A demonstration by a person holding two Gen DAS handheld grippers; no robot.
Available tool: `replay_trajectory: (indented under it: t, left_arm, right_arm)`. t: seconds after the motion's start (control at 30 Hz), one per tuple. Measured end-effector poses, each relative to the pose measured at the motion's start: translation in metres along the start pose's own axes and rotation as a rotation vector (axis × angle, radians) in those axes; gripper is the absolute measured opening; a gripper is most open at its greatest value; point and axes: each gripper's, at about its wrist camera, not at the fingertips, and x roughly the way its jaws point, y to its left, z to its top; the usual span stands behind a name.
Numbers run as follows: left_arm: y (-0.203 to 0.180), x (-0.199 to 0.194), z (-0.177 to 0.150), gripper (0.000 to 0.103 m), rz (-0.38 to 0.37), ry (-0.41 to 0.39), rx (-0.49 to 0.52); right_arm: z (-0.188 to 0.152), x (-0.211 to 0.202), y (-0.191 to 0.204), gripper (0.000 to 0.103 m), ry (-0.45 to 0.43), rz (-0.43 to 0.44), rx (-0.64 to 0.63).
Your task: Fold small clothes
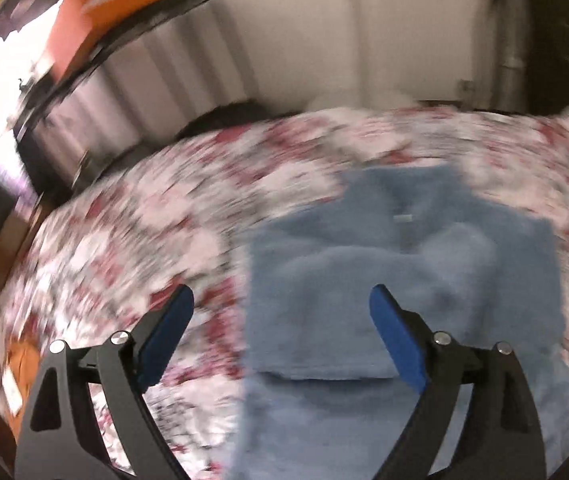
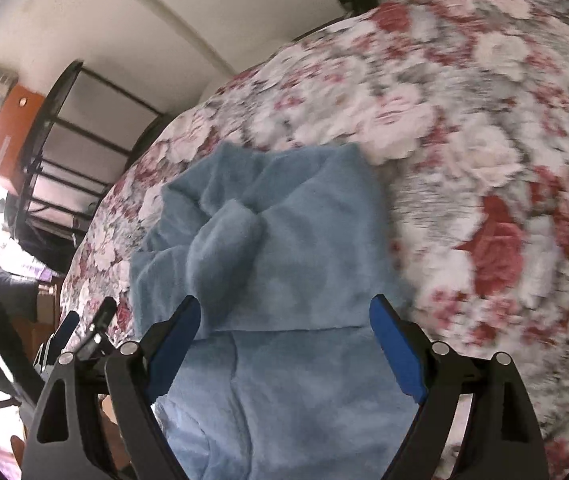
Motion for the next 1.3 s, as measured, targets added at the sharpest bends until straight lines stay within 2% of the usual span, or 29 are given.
replay_trajectory:
  t: [0.1,0.2,0.33,0.47,0.53,0.57,0.6,0.63,0.67,0.73,0.8,0.83,0.93,1.0,1.1,1.17,1.2,1.23,1.27,1.3]
  left_arm:
    - [0.038,0.025,-0.005,0.087,0.067,0.065,-0.084]
    - [0.054,0.047,-0.011,0.087,0.063,0.155,-0.12]
    - [0.04,0.062,-0.015,0.087,0.101,0.185,-0.05]
    - [0.02,0.077,-0.017,0.087,0.127,0.213,0.025]
    - [0.017,0.081,-0.018,0.087,0.13,0.223,0.039]
    - [0.015,0.083,-0.02,0.088,0.14,0.227,0.049]
    - [0.014,0.086,-0.022,0.09,0.154,0.236,0.059]
    - [0.013,0.089,-0.023,0.092,0.162,0.245,0.065]
    - [0.012,0.094,-0.025,0.092,0.166,0.263,0.072]
    - [0.012,0.099,-0.028,0.092,0.146,0.29,0.065]
    - [0.008,0.101,-0.031,0.092,0.124,0.31,0.067]
    - [0.005,0.1,-0.031,0.092,0.129,0.308,0.08]
    - [-0.005,0.093,-0.031,0.092,0.153,0.272,0.136]
    - [-0.006,0.086,-0.028,0.092,0.151,0.244,0.137]
    - [0.001,0.083,-0.022,0.093,0.15,0.215,0.097]
    - [0.008,0.088,-0.02,0.094,0.149,0.228,0.067]
    - [0.01,0.094,-0.022,0.094,0.144,0.253,0.058]
    - [0.01,0.102,-0.024,0.094,0.137,0.288,0.06]
    - [0.009,0.107,-0.027,0.094,0.136,0.313,0.065]
    - [0.008,0.111,-0.03,0.094,0.14,0.326,0.067]
  right_arm:
    - [0.005,0.022,0.009,0.084,0.014,0.044,0.001]
    - [0.013,0.04,0.022,0.084,-0.014,0.034,-0.018]
    - [0.01,0.062,0.058,0.084,-0.004,0.031,-0.143]
    - [-0.005,0.093,0.09,0.084,0.014,-0.081,-0.35]
    - [-0.007,0.106,0.089,0.084,0.015,-0.149,-0.393]
    - [-0.005,0.11,0.083,0.077,0.01,-0.18,-0.388]
    - [-0.001,0.109,0.073,0.054,0.002,-0.207,-0.361]
    - [0.004,0.105,0.063,0.04,-0.002,-0.21,-0.315]
    - [0.011,0.097,0.049,0.035,-0.006,-0.187,-0.234]
    - [0.018,0.079,0.02,0.037,-0.002,-0.16,-0.085]
    - [0.016,0.067,-0.01,0.047,0.002,-0.205,0.017]
    - [0.015,0.065,-0.021,0.049,0.015,-0.21,0.053]
    - [0.017,0.058,-0.042,0.052,0.015,-0.097,0.179]
    - [0.023,0.055,-0.04,0.061,-0.006,-0.077,0.173]
    - [0.031,0.064,-0.036,0.063,-0.023,-0.098,0.161]
    - [0.032,0.075,-0.041,0.063,-0.014,-0.112,0.163]
    - [0.032,0.077,-0.042,0.057,-0.016,-0.11,0.162]
    - [0.031,0.075,-0.041,0.047,-0.033,-0.103,0.155]
    - [0.031,0.071,-0.038,0.017,-0.045,-0.073,0.146]
    - [0.032,0.064,-0.035,0.01,-0.058,-0.044,0.14]
